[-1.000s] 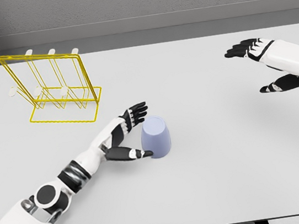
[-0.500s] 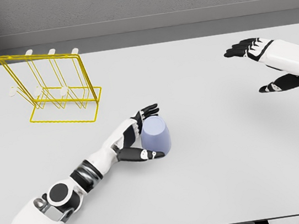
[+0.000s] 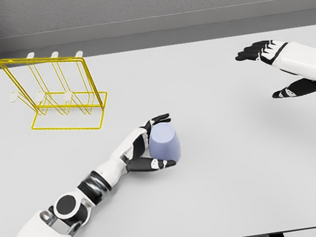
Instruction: Place the cup on the cup holder with both arms
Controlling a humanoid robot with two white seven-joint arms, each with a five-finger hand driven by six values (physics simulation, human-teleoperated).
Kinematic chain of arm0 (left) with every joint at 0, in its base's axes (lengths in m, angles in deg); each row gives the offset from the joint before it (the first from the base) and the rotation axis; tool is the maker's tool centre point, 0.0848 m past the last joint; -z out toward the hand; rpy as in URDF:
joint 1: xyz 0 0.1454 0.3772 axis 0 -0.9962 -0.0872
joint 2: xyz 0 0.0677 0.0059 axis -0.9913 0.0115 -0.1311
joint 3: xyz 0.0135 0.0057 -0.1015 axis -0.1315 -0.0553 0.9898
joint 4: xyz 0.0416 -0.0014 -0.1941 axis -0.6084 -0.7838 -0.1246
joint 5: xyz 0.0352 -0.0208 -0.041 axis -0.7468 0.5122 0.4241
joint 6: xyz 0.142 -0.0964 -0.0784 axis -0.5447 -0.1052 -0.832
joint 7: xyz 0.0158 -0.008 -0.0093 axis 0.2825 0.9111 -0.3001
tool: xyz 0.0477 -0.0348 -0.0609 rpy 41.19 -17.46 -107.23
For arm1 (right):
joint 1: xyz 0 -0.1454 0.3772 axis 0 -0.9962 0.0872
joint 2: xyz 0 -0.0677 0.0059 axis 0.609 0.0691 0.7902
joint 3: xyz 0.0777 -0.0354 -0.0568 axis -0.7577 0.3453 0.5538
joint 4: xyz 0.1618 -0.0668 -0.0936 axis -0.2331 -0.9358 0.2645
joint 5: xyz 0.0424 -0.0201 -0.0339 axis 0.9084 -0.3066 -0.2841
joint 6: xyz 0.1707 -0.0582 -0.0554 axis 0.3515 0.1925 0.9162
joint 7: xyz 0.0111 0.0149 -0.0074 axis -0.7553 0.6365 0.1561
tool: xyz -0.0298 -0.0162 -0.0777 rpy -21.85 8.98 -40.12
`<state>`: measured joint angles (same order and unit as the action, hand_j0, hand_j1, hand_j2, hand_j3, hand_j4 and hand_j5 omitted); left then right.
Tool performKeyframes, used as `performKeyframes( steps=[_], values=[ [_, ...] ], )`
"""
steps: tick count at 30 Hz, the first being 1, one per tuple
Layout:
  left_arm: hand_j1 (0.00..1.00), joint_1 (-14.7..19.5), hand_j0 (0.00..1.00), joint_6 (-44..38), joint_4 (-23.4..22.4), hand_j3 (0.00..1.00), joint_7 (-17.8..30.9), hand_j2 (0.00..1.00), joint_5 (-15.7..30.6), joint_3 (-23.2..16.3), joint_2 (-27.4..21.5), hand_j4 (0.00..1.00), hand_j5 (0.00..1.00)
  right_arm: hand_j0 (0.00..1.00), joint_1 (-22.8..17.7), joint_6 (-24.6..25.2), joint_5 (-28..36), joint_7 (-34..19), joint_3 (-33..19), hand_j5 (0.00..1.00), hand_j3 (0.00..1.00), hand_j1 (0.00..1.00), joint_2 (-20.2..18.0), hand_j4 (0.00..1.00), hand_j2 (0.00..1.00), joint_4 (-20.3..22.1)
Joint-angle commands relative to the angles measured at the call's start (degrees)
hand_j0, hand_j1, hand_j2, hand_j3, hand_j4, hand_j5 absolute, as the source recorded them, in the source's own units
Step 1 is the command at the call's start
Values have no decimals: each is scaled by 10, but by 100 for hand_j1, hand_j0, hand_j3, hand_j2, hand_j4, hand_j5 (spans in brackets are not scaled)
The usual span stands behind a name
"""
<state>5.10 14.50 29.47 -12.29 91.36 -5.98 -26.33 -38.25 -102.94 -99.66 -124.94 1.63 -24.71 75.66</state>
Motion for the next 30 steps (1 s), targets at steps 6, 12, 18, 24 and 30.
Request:
performKeyframes(
  steps=[6, 12, 18, 24, 30],
  values=[
    [67, -4, 67, 1, -2, 67, 0, 67, -6, 0, 7, 67, 67, 100, -1, 2, 4, 0, -4, 100, 100, 100, 1, 100, 100, 0],
    [66, -2, 66, 1, -2, 66, -2, 66, -5, 6, 7, 66, 66, 100, -2, 2, 4, 0, -7, 100, 100, 100, 3, 100, 100, 1],
    [66, -5, 66, 2, 18, 66, -4, 66, -4, 25, 6, 66, 66, 100, -2, 2, 3, 0, -7, 100, 100, 100, 3, 100, 100, 0],
    [67, -3, 67, 3, 45, 67, -4, 67, -3, 26, 3, 67, 67, 100, -2, 2, 3, 0, -7, 100, 100, 100, 3, 100, 100, 0],
    [67, -33, 67, 3, 92, 67, -4, 67, -4, 75, -12, 67, 67, 100, -2, 2, 3, 0, -7, 100, 100, 100, 3, 100, 100, 1]
  ],
)
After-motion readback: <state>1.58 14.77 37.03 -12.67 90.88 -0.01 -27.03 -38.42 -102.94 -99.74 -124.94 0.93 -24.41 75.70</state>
